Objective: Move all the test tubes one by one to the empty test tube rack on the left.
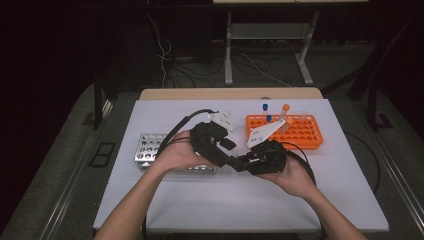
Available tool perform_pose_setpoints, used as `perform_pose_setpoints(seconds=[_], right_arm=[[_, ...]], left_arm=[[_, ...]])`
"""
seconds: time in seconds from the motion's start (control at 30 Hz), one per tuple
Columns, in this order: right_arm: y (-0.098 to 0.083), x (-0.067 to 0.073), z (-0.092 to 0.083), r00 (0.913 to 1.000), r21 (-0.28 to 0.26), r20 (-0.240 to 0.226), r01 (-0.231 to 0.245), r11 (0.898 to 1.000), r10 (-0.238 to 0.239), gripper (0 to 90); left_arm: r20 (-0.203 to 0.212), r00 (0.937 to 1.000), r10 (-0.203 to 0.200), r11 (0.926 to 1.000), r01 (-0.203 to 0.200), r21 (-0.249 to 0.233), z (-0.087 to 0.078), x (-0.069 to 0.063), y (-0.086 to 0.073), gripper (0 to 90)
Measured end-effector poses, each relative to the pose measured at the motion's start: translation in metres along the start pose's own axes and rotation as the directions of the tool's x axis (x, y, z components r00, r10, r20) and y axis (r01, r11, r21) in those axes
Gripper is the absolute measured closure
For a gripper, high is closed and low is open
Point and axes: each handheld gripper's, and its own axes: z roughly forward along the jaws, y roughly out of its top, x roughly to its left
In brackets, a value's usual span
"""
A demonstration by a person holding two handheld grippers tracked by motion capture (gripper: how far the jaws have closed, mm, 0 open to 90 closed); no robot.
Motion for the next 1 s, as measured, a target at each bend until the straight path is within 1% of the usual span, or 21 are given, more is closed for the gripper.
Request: perform_pose_setpoints(seconds=[0.03, 0.23, 0.3, 0.33, 0.43, 0.67, 0.73, 0.77, 0.83, 0.9, 0.97, 1.0], right_arm=[[0.0, 0.0, 0.0, 1.0, 0.0, 0.0, 0.0, 1.0, 0.0, 75.0], [0.002, 0.002, 0.003, 1.0, -0.005, -0.001, 0.0, 1.0, 0.0, 75.0], [0.002, 0.003, 0.004, 1.0, -0.003, 0.0, 0.0, 1.0, 0.0, 75.0], [0.002, 0.003, 0.005, 1.0, -0.004, -0.002, 0.002, 1.0, -0.002, 74.9], [0.002, 0.003, 0.005, 1.0, -0.009, 0.0, 0.001, 1.0, -0.001, 74.9], [0.002, 0.003, 0.004, 0.9999, -0.018, -0.003, -0.01, 1.0, 0.01, 73.3], [0.001, 0.001, 0.003, 0.9998, -0.017, 0.005, -0.02, 1.0, 0.02, 69.0], [0.001, 0.001, 0.003, 0.9997, -0.018, 0.007, -0.022, 1.0, 0.022, 68.1], [-0.001, 0.0, 0.001, 0.9994, -0.026, 0.007, -0.034, 0.999, 0.034, 66.1], [-0.003, -0.001, -0.001, 0.999, -0.033, 0.015, -0.042, 0.999, 0.042, 62.8], [-0.005, -0.002, -0.003, 0.9982, -0.039, 0.02, -0.057, 0.998, 0.057, 60.2], [-0.006, -0.003, -0.005, 0.9979, -0.045, 0.024, -0.059, 0.997, 0.06, 58.6]], left_arm=[[0.003, 1.0, 0.001, 1.0, -0.001, 0.006, 0.0, 0.0, 0.0, 45.9], [0.026, 0.9996, 0.014, 0.9991, -0.015, 0.04, 0.004, 0.0, -0.001, 65.0], [0.019, 0.9996, 0.022, 0.9987, -0.023, 0.046, 0.003, 0.001, -0.001, 70.5], [0.02, 0.9996, 0.018, 0.9988, -0.019, 0.045, 0.003, 0.001, -0.001, 73.3], [0.022, 0.9997, 0.012, 0.9992, -0.013, 0.038, 0.002, 0.002, -0.001, 74.0], [0.017, 0.9995, 0.028, 0.9981, -0.029, 0.055, 0.001, 0.001, 0.002, 74.5], [0.019, 0.9996, 0.023, 0.9981, -0.024, 0.057, -0.001, 0.002, 0.004, 74.5], [0.02, 0.9994, 0.027, 0.9979, -0.028, 0.058, -0.002, 0.002, 0.005, 74.5], [0.015, 0.9996, 0.023, 0.9983, -0.024, 0.053, -0.005, 0.003, 0.006, 74.5], [0.008, 0.9996, 0.027, 0.9982, -0.028, 0.054, -0.008, 0.004, 0.008, 74.5], [0.003, 0.9998, 0.02, 0.9985, -0.02, 0.051, -0.01, 0.005, 0.009, 74.5], [0.0, 0.9997, 0.023, 0.9984, -0.023, 0.051, -0.012, 0.006, 0.009, 74.5]])
